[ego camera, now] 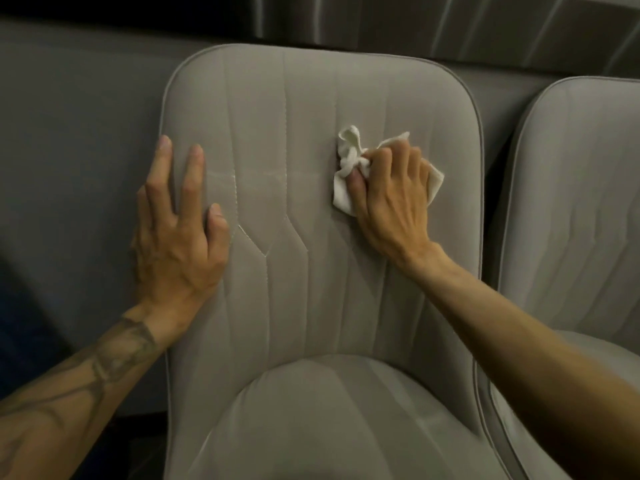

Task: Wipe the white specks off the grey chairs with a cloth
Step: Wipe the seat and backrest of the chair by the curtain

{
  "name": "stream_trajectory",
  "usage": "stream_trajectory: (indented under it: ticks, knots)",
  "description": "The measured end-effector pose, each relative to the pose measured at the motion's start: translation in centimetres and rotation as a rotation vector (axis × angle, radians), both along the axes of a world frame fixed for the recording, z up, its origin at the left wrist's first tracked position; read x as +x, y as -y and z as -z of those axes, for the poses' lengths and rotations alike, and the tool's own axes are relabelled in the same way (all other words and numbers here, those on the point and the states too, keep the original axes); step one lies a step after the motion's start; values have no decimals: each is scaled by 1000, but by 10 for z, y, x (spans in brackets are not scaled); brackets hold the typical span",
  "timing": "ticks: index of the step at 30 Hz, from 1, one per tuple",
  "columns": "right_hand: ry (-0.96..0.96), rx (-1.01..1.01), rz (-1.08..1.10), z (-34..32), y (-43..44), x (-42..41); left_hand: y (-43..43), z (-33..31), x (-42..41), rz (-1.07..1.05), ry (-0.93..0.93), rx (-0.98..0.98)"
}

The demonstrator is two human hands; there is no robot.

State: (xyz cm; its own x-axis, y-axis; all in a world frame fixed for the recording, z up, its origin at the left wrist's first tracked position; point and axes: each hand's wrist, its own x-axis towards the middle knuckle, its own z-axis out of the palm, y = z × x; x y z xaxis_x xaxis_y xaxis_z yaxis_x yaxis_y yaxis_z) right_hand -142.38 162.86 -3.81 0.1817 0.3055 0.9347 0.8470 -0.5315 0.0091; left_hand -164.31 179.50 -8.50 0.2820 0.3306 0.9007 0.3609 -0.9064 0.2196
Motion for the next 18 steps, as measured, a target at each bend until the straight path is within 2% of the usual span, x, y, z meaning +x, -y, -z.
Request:
stream_trajectory:
  ticks: [3,5,8,11,15,16,18]
  knots:
    - [56,-156,-33,28,8,-11,2,-1,-1,9,-2,-16]
    - [135,-273,-75,14,16,-2,3,-2,-3,10,-7,-22]
    - [139,-230,-23,-22,11,14,3,-2,-2,1,-6,-12]
    - [47,-140,7,0,10,3,2,0,-1,7,1,-7]
    - [88,-393,-92,46,29,-13,-1,0,-1,7,7,1]
    - [100,-418,-94,37,28,-10,-1,0,-1,9,11,3]
    - [108,-320,-63,10,17,1,0,0,0,14,21,8]
